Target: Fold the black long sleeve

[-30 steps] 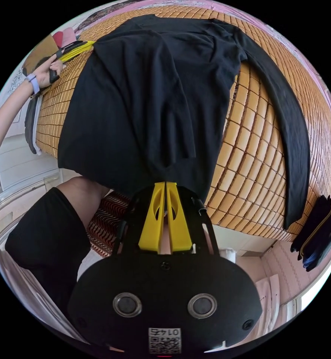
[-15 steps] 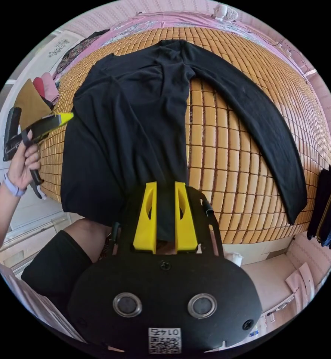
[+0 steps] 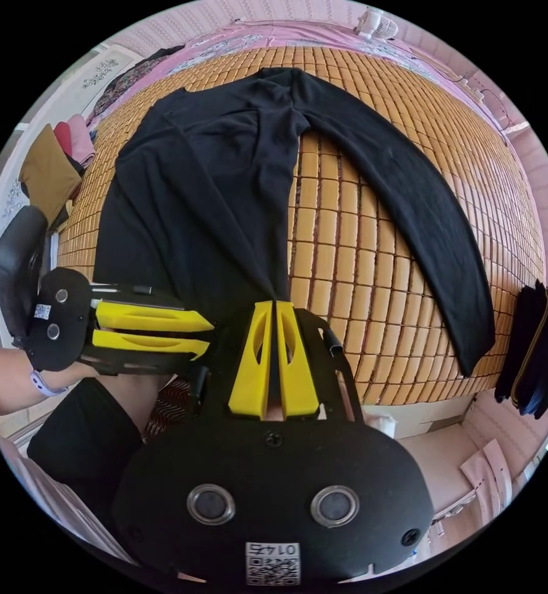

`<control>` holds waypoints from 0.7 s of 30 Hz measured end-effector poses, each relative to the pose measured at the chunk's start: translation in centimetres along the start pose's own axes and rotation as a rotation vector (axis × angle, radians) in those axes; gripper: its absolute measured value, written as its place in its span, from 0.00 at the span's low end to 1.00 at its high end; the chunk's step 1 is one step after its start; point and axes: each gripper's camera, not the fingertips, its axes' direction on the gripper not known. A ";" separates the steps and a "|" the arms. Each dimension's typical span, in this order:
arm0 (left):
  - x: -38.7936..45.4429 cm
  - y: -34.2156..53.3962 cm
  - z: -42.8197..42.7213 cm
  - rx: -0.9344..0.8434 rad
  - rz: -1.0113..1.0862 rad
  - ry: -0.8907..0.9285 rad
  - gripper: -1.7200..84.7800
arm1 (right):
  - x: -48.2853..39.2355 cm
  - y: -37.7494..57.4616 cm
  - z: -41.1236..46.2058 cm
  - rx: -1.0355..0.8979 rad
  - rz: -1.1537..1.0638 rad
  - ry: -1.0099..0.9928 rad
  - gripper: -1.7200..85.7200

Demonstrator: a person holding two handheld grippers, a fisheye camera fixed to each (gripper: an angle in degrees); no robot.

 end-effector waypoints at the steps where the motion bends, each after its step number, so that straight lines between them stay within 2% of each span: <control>1: 0.1 0.0 1.1 -0.029 -0.028 -0.011 0.04 | 0.1 0.0 0.2 -0.001 -0.004 0.011 0.01; 12: 3.3 0.2 4.5 0.032 0.075 -0.060 0.01 | 0.4 1.9 1.5 0.018 -0.132 0.149 0.01; 21: 6.5 1.7 7.0 0.118 0.195 -0.153 0.01 | 3.6 4.1 2.1 0.070 -0.079 0.104 0.02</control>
